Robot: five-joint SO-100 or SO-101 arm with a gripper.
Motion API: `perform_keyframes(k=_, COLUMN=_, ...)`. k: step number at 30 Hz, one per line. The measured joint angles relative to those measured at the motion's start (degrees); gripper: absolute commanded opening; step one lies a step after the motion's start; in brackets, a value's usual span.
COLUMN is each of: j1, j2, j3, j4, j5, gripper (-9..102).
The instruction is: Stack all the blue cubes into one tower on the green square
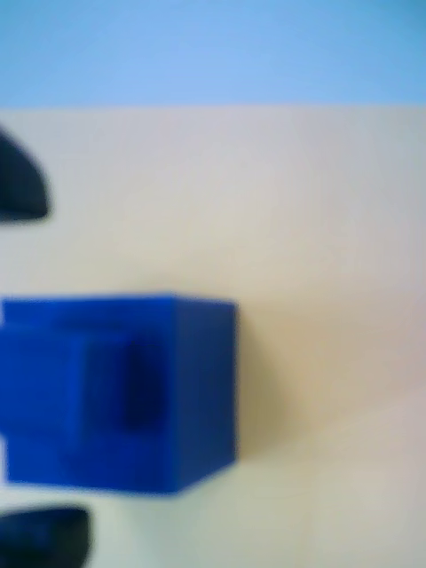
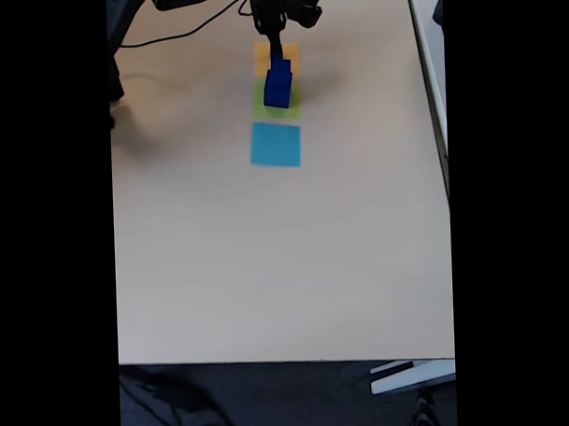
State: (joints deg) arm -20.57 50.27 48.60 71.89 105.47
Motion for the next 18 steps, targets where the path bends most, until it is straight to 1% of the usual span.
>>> perform_keyframes(k=7, j1=0.0, j2=0.0, j3=0.5, j4=0.0, j5=0.0, gripper=10)
perform_keyframes(k=18, j1=0.1, j2=0.0, j3=1.1, j4=0.0, j5=0.4, gripper=10)
